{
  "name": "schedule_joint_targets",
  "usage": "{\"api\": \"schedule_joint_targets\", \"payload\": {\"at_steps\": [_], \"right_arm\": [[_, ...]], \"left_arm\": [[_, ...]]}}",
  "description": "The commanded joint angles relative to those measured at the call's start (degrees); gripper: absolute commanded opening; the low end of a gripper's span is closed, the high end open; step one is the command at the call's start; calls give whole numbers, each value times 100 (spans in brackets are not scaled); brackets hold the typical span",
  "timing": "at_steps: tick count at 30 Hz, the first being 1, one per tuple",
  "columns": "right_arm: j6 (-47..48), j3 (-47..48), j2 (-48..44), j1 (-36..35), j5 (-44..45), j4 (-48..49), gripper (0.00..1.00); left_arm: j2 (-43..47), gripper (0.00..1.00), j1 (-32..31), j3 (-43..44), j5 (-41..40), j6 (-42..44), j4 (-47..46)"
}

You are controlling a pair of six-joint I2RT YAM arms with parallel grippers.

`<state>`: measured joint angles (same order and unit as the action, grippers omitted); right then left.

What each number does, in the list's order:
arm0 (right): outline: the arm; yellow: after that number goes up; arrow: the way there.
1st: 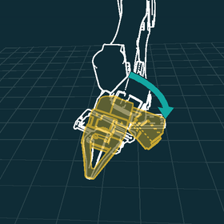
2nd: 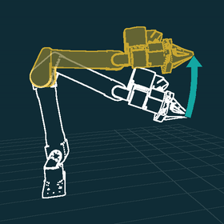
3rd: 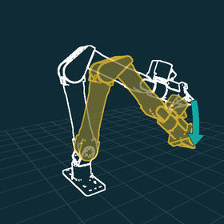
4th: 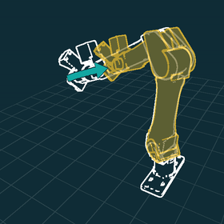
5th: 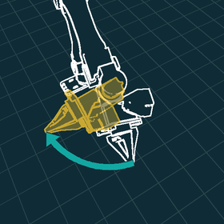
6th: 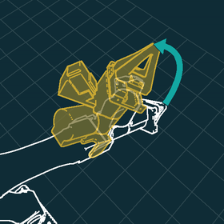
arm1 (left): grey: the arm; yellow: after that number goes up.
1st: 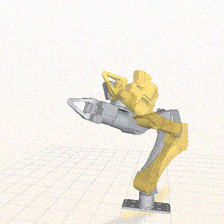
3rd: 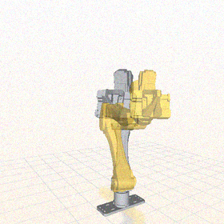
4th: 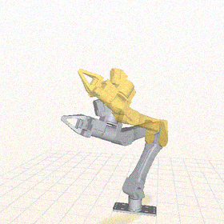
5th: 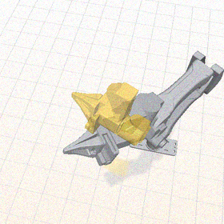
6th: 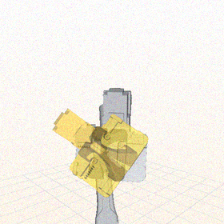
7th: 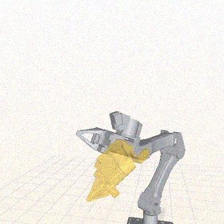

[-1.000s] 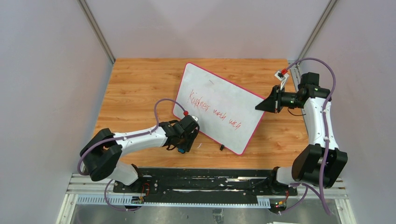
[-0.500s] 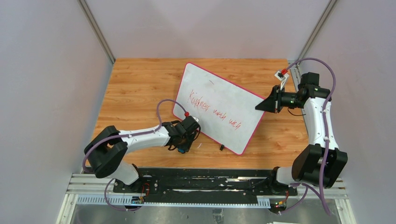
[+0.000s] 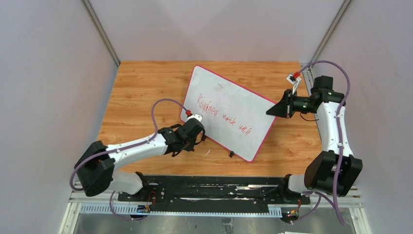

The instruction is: Erase the whiteboard

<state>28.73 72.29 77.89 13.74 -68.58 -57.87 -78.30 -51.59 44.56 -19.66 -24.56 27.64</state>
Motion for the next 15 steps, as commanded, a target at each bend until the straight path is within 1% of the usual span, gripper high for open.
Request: {"api": "schedule_joint_targets", "payload": {"at_steps": [1, 4, 7, 10, 15], "right_arm": [[80, -92, -96, -70, 200, 71, 1], [80, -97, -115, -65, 164, 65, 0], [110, -103, -140, -71, 137, 50, 1], [117, -105, -153, -67, 134, 50, 1], [171, -107, -132, -66, 99, -5, 1]], "left_arm": [[881, 0, -53, 83, -780, -76, -308], [1441, 0, -53, 141, -1352, 112, -800], [1646, 0, -53, 148, -1960, 531, -1525], [1433, 0, -40, 438, -2320, 1043, -2006], [585, 0, 18, 1095, -2212, 1771, -2610]]}}
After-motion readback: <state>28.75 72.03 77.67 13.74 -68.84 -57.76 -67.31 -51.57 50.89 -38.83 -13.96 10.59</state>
